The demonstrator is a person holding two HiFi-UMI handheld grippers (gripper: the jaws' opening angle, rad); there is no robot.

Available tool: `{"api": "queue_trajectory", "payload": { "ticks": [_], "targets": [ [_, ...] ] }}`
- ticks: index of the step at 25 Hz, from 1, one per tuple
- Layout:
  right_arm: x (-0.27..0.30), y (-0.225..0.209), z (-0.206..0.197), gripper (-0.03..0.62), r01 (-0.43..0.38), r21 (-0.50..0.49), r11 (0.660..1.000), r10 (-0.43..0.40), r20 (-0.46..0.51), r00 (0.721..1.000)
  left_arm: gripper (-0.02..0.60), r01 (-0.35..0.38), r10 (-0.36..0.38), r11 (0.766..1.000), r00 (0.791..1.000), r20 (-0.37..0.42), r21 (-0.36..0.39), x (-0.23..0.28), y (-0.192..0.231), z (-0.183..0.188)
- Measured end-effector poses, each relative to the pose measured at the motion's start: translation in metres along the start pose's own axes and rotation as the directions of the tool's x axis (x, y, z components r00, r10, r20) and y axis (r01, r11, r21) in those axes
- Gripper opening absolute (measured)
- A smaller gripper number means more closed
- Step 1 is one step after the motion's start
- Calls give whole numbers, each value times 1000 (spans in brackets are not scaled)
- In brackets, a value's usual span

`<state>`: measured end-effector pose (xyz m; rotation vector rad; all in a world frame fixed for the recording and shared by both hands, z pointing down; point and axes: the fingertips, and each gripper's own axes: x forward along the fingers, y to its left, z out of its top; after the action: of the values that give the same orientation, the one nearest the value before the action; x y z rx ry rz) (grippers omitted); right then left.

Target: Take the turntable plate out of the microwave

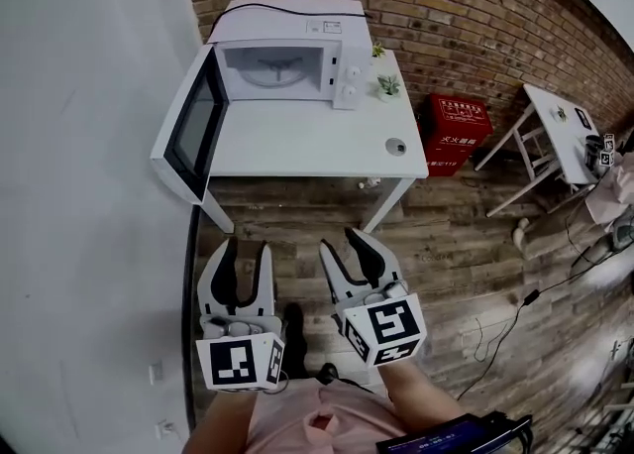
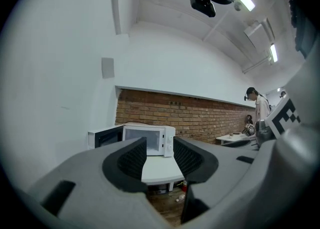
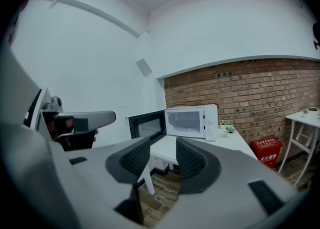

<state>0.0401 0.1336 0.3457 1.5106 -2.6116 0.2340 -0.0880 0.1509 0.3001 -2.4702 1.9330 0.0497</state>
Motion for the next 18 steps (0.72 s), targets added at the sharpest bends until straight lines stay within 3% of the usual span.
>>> {"api": "queue_trajectory", "payload": {
  "ticks": [8,18],
  "targets": [
    [91,-27,42,164,65,-1,998,-65,34,997,166,65,-65,998,997,34,7,94,47,20],
    [146,-57,62,155,124,-11,992,-124,56,991,158,120,-120,993,992,36,6,164,67,17]
  ]
}}
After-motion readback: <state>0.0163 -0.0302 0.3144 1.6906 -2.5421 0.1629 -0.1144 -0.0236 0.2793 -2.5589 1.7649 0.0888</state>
